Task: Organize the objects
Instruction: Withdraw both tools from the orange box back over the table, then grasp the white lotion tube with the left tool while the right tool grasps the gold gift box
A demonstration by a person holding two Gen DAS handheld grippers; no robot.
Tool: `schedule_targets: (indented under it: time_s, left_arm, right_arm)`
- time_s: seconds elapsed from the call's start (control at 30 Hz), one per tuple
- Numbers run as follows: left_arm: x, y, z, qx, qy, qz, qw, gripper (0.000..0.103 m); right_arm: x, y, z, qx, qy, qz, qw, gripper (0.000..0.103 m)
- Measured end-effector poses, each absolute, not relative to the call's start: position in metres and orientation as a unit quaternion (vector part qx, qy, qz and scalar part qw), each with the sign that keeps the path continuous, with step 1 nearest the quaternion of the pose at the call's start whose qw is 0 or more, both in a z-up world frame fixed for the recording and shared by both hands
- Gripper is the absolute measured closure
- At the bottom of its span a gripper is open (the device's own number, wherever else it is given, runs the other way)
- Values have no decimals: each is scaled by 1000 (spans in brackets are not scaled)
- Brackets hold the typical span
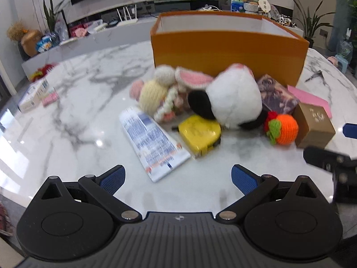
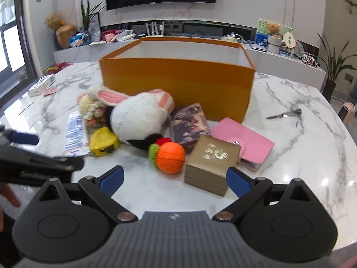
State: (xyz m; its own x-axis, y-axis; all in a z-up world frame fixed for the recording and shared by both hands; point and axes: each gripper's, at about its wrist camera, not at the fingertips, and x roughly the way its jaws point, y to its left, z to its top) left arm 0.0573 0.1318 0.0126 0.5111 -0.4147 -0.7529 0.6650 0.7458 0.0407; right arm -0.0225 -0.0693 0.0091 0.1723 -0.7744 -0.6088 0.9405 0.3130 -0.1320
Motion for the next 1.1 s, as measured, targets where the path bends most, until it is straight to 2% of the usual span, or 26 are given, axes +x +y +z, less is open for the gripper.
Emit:
schedule_targets:
  time_s: [0.17, 0.43, 0.6, 0.73, 1.0, 1.1]
  left_arm:
    - [63, 140, 0, 135, 389, -328, 850, 0]
    - [76, 125, -2, 143, 348, -354, 856, 0]
    - [118, 149, 5, 31, 364, -332, 870, 0]
    - [138, 149, -4, -18, 403, -328, 854, 0]
    - [147, 147, -17, -26, 414, -268, 869, 0]
    - [151, 146, -19, 10, 410, -238, 880, 0]
  right_arm:
    - [-33, -78, 1, 141, 300, -573, 750, 5]
    - [-28, -91, -2, 138, 298, -558, 762, 4]
    - [-32, -92, 3, 139, 288, -560, 764, 3]
    - [-37, -95, 8, 153, 270, -563, 766, 3]
    - [-40, -93, 11, 162, 266, -556, 771, 3]
    - [-39, -93, 10, 162, 269, -553, 772, 3]
